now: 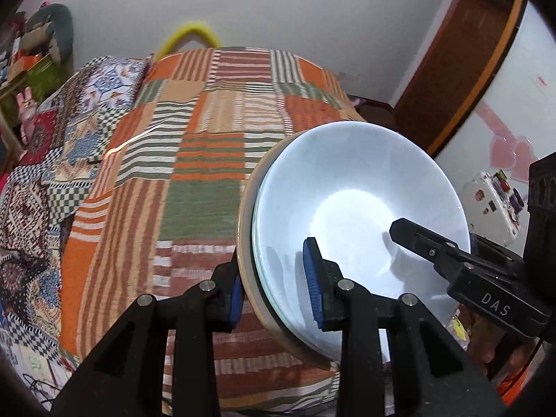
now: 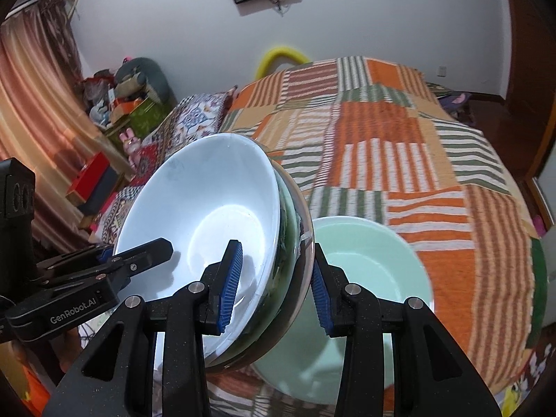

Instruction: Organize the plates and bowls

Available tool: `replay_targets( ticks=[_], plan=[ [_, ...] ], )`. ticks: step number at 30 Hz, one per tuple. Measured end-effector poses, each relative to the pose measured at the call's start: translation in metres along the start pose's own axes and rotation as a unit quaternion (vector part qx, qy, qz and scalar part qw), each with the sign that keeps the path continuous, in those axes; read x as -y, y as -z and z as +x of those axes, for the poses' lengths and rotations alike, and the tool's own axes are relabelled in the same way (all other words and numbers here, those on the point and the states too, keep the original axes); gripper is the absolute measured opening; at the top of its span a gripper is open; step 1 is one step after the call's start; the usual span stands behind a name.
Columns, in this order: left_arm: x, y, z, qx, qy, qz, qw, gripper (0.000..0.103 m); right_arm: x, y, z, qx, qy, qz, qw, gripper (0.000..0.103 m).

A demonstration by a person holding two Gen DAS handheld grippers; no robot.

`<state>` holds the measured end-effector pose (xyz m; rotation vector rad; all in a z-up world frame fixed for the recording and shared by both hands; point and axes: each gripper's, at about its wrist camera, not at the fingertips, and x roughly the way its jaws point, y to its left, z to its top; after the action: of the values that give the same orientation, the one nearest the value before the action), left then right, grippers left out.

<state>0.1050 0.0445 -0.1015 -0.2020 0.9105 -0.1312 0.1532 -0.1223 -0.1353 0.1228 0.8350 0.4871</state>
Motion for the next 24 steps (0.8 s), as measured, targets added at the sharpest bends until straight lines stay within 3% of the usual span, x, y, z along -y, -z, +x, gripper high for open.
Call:
replay_targets(
  ticks=[11,24],
  plan=[
    [0.042,0.0,0.022,-0.024,0.02,0.038,0.9988,0.031,0.035,0.007,-0.018,0.01,0.025,0.033,0.999,0.035],
    [0.052,0.015,0.054,-0.072,0.023,0.048,0.996,0.031,0.05,0.027,-0.007,-0.021,0.041,0.052,0.998,0.035]
  ],
)
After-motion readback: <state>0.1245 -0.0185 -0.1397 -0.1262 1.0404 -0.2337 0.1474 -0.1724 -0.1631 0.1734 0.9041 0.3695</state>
